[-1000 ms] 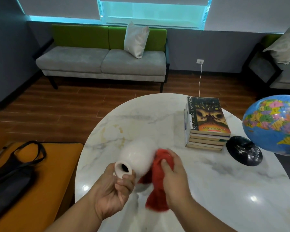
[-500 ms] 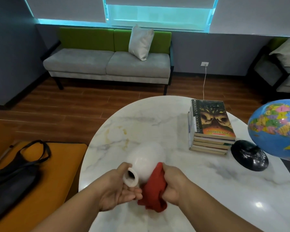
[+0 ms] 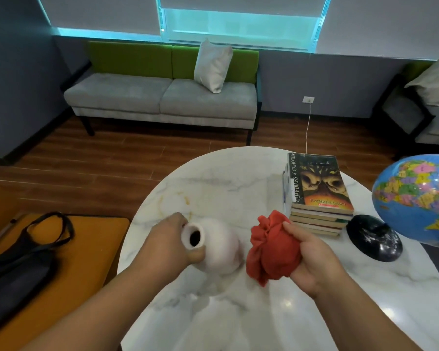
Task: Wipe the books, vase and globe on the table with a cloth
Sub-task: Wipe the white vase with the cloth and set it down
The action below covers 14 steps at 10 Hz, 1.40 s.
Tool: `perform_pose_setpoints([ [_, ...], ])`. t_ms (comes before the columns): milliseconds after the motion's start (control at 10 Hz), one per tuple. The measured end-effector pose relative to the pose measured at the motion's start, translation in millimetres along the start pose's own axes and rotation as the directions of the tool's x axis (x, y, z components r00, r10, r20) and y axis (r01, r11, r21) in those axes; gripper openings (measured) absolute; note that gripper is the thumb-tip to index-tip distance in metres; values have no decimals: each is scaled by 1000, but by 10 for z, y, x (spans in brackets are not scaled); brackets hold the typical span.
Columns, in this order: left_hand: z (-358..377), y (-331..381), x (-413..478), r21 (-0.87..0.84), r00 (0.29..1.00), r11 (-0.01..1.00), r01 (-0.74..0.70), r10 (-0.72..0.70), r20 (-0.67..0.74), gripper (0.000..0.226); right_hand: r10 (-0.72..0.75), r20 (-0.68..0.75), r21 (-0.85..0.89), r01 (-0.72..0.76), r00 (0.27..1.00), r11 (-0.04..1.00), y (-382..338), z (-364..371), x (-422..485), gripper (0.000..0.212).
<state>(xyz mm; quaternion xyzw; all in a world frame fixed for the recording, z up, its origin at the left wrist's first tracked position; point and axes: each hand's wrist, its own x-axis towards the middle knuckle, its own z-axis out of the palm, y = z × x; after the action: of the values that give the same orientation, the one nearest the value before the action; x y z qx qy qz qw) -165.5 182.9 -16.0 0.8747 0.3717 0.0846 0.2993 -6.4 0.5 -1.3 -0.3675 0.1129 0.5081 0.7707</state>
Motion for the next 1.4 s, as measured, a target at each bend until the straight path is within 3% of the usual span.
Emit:
perform_pose_setpoints([
  [200, 189, 97, 106, -12, 986, 987, -163, 163, -38, 37, -113, -35, -62, 111, 993, 992, 88, -11, -6, 33],
  [400, 374, 65, 97, -161, 980, 969, -185, 170, -100, 34, -207, 21, -138, 208, 978, 968, 62, 109, -63, 29],
  [500, 418, -101, 25, -263, 994, 960, -100, 84, -74, 53, -299, 33, -281, 296, 954, 913, 81, 208, -27, 32],
  [600, 449, -314, -91, -318, 993, 941, 114, -97, 66, 77, -367, 142, -437, 391, 919, 810, 157, 341, 39, 34],
  [700, 491, -449, -170, -320, 981, 931, 176, -138, 137, 72, -167, 549, -802, 573, 819, 171, 337, 468, 129, 45],
  [800, 489, -500, -169, -347, 978, 916, 200, -166, 125, 59, 187, 546, -383, 442, 817, -811, 542, 496, 370, 46],
  [900, 414, -536, -172, -378, 973, 897, 230, -203, 111, 49, 144, 576, -225, 326, 805, -918, 641, 669, 510, 31],
  [1000, 377, -567, -192, -374, 976, 902, 217, -189, 110, 43, 112, 627, -260, 343, 771, -903, 642, 747, 626, 28],
  [1100, 371, -572, -219, -360, 979, 911, 201, -176, 100, 42, -52, 655, -504, 384, 754, -774, 675, 722, 721, 35],
  [1200, 368, -540, -240, -350, 981, 917, 192, -173, 85, 44, -294, 401, -916, 380, 868, -129, 631, 709, 748, 35],
  [1300, 381, -512, -258, -388, 987, 908, 157, -134, 87, 53, -298, 246, -901, 331, 922, 280, 569, 658, 692, 34],
  [1400, 402, -461, -258, -419, 992, 902, 109, -73, 100, 63, -273, 109, -877, 222, 956, 427, 524, 570, 666, 36],
])
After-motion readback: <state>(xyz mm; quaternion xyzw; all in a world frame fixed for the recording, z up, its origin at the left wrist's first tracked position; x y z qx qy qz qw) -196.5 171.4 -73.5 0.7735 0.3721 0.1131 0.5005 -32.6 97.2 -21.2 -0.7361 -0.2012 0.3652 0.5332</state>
